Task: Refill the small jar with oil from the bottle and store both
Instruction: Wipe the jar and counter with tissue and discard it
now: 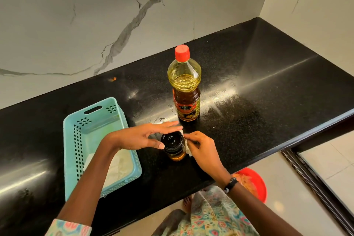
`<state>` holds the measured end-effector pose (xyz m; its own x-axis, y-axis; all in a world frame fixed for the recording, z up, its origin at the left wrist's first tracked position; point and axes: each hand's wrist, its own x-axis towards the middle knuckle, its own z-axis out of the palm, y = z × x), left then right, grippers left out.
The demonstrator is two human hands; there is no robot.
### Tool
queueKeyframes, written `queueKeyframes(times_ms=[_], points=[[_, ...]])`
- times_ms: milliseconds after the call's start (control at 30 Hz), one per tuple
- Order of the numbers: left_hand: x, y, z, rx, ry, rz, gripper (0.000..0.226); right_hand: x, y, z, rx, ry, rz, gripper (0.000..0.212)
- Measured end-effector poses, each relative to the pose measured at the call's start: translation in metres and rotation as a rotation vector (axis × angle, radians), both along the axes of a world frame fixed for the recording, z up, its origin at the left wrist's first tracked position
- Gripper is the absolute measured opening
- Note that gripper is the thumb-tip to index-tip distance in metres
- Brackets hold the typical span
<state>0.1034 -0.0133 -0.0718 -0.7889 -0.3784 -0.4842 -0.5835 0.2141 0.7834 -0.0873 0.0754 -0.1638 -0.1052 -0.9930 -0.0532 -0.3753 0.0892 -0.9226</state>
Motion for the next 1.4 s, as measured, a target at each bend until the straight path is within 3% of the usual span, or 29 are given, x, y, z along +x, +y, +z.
queueKeyframes(times_ms=[133, 267, 467, 833, 1000, 1167, 1400], points=[[0.009, 0.018, -0.006, -0.178, 0.075, 0.442, 0.072, -0.006, 0.007, -0.004, 0.077, -0.017, 0.004, 0.023], [0.001, 0.057, -0.016, -0.236, 0.202, 0.897, 0.049, -0.009, 0.015, 0.010, 0.027, -0.129, -0.018, 0.022], [-0.018, 0.088, -0.035, -0.247, 0.333, 1.194, 0.037, -0.006, -0.002, 0.033, -0.101, -0.197, 0.058, 0.029], [-0.032, 0.101, -0.042, -0.034, 0.486, 1.484, 0.031, -0.014, -0.026, -0.011, 0.138, 0.088, 0.246, 0.031], [-0.034, 0.104, -0.043, -0.086, 0.485, 1.529, 0.019, -0.015, -0.020, 0.015, 0.168, -0.179, 0.175, 0.036], [-0.035, 0.104, -0.043, -0.100, 0.478, 1.566, 0.018, -0.008, -0.035, 0.038, 0.137, -0.261, 0.378, 0.041], [-0.046, 0.107, -0.041, 0.017, 0.531, 1.669, 0.024, 0.001, -0.055, 0.018, 0.500, -0.349, 0.459, 0.060]])
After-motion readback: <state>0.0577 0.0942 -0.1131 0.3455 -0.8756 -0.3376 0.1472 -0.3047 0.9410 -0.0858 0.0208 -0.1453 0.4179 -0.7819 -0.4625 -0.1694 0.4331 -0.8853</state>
